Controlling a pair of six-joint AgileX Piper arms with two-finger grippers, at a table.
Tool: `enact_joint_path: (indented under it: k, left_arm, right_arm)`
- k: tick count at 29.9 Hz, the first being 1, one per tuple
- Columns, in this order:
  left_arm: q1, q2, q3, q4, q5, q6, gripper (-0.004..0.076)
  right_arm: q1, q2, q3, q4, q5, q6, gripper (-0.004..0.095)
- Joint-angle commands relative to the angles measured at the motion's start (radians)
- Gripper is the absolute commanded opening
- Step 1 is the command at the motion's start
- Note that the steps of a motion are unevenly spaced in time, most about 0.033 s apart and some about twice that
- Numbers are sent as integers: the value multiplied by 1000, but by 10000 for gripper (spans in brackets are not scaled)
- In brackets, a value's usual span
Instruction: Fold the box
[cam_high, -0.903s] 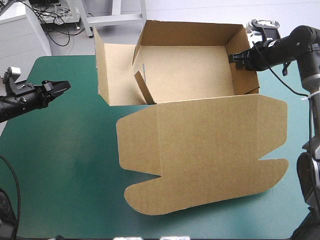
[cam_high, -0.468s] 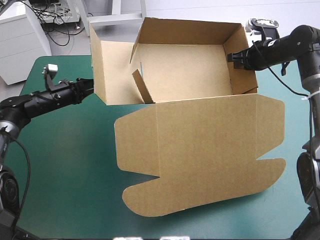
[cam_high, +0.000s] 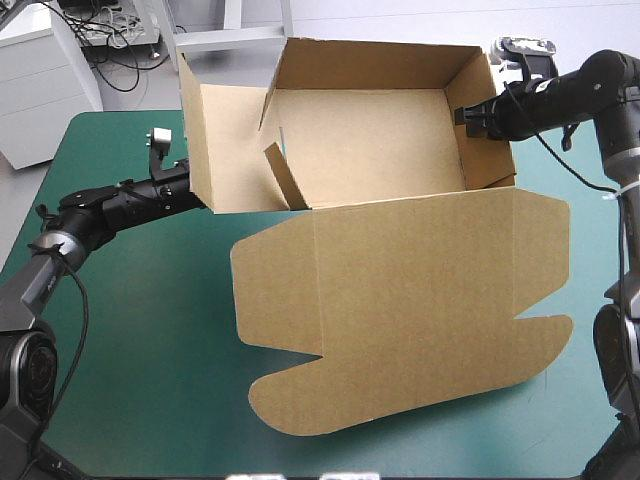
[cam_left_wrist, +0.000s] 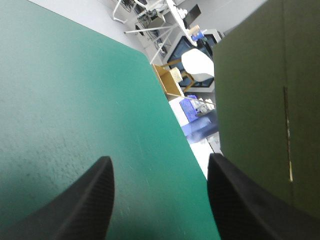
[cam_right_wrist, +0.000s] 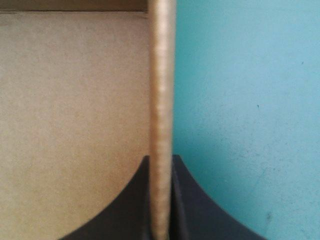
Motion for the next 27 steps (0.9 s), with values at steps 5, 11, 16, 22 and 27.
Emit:
enact_joint_path:
  k: [5,11,16,22,27]
  left_arm:
    - [-34,-43,-97,-123,104,-33,397]
    - [-35,-43,-170,-123,137,-98,398]
    - [-35,-43,-230,-123,188,-138,410]
    - [-65,-48,-297,-88,197,-187,434]
    - [-108,-48,-355,-65,180,-223,434]
  right_arm:
    - [-2,-49,-24,7,-53,6,-8]
    - [-2,-49,-24,5,-60,6,-8]
    - [-2,-49,-24,-6,-68,9,-8]
    - [-2,-49,-24,-27,-68,16,-8]
    - [-2,-49,-24,-33,-68,20,-8]
